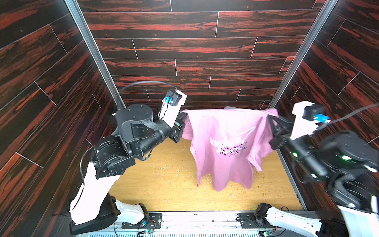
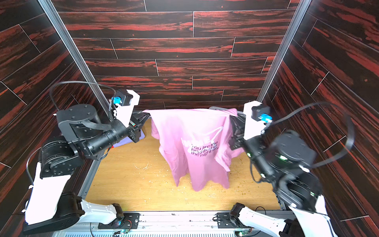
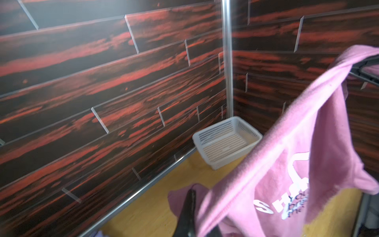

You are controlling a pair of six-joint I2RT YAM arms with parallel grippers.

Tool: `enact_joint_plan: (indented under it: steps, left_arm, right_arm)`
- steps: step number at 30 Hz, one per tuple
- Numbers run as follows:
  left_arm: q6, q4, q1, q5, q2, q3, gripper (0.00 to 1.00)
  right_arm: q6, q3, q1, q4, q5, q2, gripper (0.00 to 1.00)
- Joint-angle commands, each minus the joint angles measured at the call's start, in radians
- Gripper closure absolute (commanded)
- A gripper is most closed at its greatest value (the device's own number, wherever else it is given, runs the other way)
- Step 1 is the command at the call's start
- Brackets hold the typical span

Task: Fold and stack t-shirts
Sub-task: Flatten out the T-shirt at the center of the board.

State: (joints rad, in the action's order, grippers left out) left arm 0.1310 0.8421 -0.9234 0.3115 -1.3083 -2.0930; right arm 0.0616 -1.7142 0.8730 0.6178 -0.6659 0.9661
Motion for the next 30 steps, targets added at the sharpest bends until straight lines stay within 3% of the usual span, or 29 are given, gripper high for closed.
enact_joint_plan:
  steps: [1, 5, 8, 11, 15, 23, 28, 30]
  left_arm:
    - [-0.014, -0.106, 0.058, 0.313, 0.139, 0.191, 1.00]
    - [-0.076, -0.361, 0.070, 0.499, 0.195, 0.652, 1.00]
    - [-0.214, -0.437, 0.176, 0.444, 0.199, 0.887, 1.00]
    - [-0.307, -0.455, 0.287, 0.373, 0.156, 1.014, 1.00]
    - [-0.316, -0.472, 0.343, 0.376, 0.084, 1.063, 1.00]
    - [-0.384, -0.466, 0.446, 0.377, 0.036, 1.066, 1.00]
    - [-0.439, -0.392, 0.452, 0.342, 0.003, 1.052, 1.00]
    - [-0.452, -0.386, 0.453, 0.331, 0.002, 1.057, 1.00]
  right_arm:
    - [-0.093, 0.138, -0.043, -0.057, -0.333, 0.052, 0.97]
    - [-0.232, 0.394, -0.051, -0.202, -0.247, 0.204, 0.97]
    - [-0.293, 0.511, -0.082, -0.328, -0.177, 0.364, 0.97]
    - [-0.315, 0.521, -0.116, -0.411, -0.108, 0.553, 0.98]
    - [-0.268, 0.440, -0.124, -0.509, -0.096, 0.779, 0.98]
    - [-0.189, 0.022, -0.183, -0.514, 0.041, 1.182, 0.99]
    - [-0.149, -0.506, -0.208, -0.308, 0.114, 1.532, 0.98]
    - [-0.159, -0.704, -0.225, -0.223, 0.160, 1.655, 0.90]
